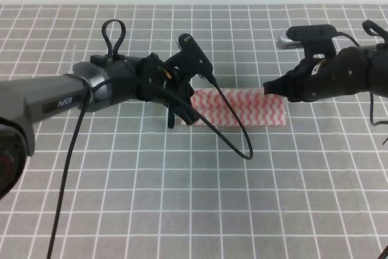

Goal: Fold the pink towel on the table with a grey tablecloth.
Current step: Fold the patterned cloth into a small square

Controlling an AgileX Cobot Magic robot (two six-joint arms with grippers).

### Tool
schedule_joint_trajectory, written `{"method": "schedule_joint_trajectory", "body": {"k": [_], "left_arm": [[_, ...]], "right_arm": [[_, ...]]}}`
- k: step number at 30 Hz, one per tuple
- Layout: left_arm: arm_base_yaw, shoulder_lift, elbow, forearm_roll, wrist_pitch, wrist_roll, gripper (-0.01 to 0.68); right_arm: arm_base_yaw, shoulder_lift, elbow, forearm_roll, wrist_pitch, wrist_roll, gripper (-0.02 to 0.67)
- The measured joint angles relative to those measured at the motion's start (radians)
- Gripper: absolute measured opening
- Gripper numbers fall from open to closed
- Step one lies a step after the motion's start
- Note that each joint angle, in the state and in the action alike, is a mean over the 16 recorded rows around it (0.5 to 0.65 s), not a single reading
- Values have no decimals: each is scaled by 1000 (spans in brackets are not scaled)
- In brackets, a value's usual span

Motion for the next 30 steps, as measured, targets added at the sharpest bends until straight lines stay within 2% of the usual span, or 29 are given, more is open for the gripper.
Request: {"method": "schedule_joint_trajectory", "body": {"k": [30], "left_arm": [[5,20,0,-13,-28,1,-1]], "right_arm": [[0,24,0,0,-40,0,-15]]}}
